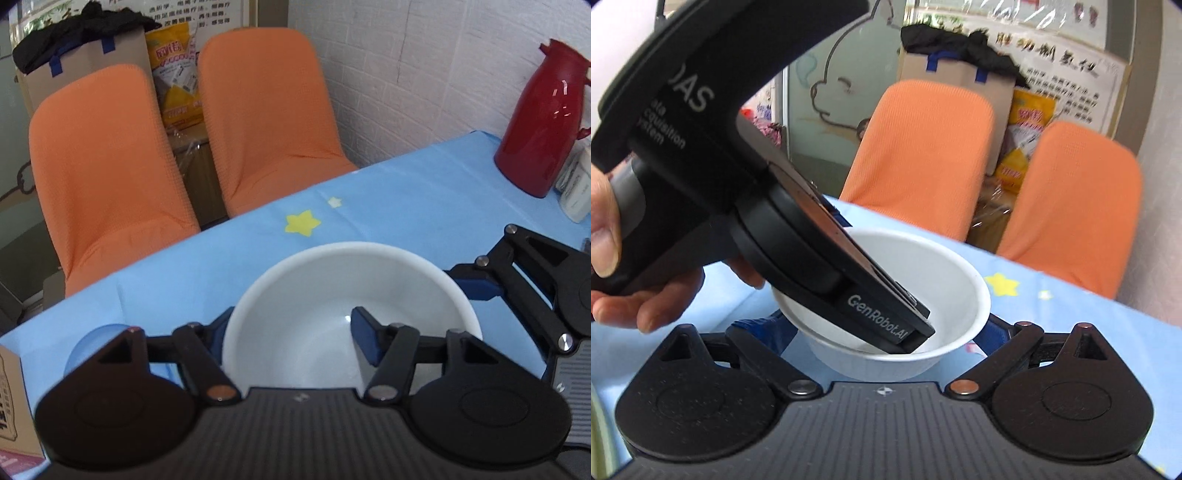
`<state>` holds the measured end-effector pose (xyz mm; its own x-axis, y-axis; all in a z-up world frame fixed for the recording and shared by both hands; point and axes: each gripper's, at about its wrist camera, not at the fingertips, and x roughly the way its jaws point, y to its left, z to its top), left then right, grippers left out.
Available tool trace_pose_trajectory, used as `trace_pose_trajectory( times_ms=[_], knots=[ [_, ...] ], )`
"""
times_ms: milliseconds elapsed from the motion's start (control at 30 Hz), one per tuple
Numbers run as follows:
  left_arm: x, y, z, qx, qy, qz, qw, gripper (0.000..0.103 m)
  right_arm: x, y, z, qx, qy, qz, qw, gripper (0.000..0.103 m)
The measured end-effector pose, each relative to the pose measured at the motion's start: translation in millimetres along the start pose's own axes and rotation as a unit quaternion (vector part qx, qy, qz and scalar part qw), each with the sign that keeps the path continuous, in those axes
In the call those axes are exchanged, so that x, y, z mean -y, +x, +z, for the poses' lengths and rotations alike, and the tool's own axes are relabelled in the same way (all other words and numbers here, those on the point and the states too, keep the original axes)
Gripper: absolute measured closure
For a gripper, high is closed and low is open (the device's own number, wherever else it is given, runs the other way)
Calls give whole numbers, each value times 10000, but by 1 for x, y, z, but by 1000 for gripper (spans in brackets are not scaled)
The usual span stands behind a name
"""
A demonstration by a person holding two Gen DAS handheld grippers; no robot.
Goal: Organize plates and bowls
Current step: 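Lower the white bowl into the steel bowl and open the left gripper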
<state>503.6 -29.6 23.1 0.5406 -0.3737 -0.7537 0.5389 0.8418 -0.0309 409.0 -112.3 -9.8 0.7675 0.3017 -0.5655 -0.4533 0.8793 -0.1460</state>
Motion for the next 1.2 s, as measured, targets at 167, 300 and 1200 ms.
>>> trace_pose_trajectory(
  times_ms=[167,300,1200],
  knots=[
    [57,-55,-25,117,44,-270,9996,40,-18,-74,-20,87,-71,-195,9997,18],
    [108,-79,-60,11,141,-414,9990,40,-38,-130,-55,-42,76,-310,9995,17],
    [141,-114,-135,195,97,107,9997,31,-65,-206,-171,-287,1224,-345,9915,17]
  ],
)
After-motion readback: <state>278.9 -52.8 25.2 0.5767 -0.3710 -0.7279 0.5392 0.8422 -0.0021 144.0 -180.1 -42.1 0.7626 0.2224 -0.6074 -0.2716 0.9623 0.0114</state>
